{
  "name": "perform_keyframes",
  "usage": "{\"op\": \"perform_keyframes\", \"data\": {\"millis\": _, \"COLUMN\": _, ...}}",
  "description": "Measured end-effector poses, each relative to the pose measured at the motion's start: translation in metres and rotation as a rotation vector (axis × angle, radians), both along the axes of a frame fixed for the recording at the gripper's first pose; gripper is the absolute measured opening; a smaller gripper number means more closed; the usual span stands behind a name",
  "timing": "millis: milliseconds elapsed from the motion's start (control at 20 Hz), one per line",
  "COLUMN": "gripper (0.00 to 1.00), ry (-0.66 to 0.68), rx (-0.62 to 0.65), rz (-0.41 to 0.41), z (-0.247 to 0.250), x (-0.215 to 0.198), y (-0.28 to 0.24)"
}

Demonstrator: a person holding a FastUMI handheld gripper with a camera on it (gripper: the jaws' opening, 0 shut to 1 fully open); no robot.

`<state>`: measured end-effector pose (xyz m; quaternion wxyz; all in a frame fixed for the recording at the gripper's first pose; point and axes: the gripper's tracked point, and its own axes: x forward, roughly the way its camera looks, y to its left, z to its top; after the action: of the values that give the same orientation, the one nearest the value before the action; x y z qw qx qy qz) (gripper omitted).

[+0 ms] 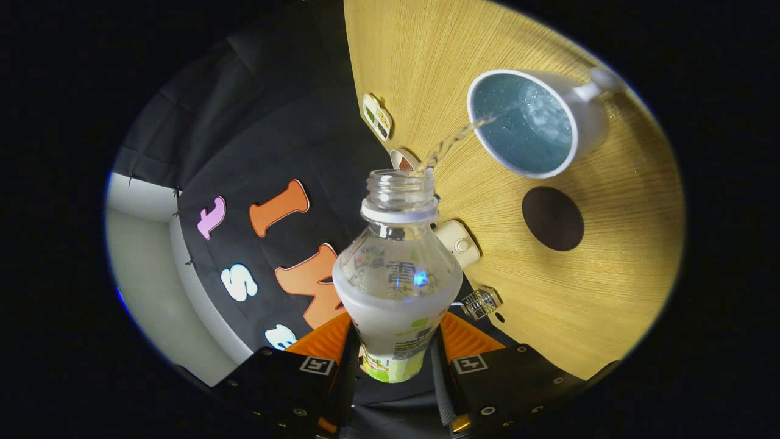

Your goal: Take the bottle from table, then pour the juice into the cup, finally place the bottle on the coaster

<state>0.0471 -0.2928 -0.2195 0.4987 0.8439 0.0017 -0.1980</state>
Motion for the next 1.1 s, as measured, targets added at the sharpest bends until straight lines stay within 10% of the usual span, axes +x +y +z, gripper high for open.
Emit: {"op": "perform_keyframes", "data": {"millis": 1100, "gripper": 0.56, "ry": 0.028, "rx": -0.011, "rz": -0.023, "z": 0.001, "x": -0.012, "y": -0.016}}
